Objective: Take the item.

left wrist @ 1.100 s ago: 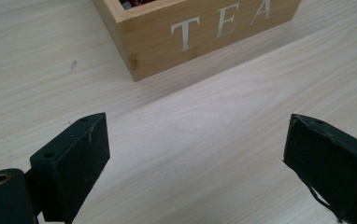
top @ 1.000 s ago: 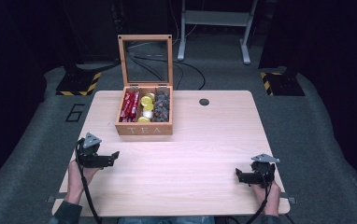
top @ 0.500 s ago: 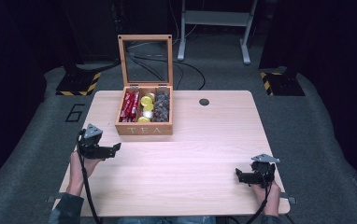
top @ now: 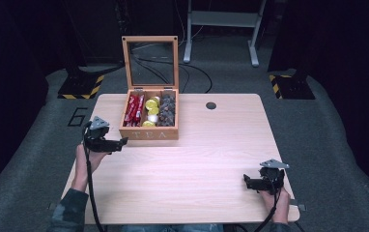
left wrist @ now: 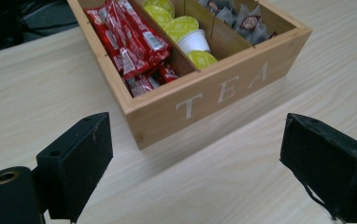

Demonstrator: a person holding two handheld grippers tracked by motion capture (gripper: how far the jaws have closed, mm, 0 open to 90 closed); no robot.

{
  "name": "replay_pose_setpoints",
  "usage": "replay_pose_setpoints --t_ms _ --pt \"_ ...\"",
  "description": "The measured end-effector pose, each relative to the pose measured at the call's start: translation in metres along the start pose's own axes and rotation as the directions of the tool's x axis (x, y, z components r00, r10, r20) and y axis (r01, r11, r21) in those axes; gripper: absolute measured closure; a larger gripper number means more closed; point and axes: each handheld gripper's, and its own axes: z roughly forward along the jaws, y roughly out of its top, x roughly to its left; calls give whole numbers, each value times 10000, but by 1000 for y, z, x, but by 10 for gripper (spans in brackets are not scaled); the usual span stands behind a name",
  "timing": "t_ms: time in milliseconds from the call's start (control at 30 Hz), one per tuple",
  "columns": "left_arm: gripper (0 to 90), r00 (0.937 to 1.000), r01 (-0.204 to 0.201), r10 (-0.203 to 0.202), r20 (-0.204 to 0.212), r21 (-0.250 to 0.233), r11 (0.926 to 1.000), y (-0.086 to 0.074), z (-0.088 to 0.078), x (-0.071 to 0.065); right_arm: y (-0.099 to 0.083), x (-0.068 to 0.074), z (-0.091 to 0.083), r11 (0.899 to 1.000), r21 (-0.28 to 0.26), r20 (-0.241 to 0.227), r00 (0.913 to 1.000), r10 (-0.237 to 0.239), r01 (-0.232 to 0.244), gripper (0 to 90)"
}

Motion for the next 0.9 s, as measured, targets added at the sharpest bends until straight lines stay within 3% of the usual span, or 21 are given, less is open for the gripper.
replay_pose_setpoints --t_ms 600,900 --pt "125 9999 79 -79 64 65 9999 37 26 15 0 0 0 10000 1 -2 10000 -5 5 1" --pt "146 9998 174 -177 62 427 9989 61 55 25 0 -1 0 10000 4 0 10000 -71 71 1"
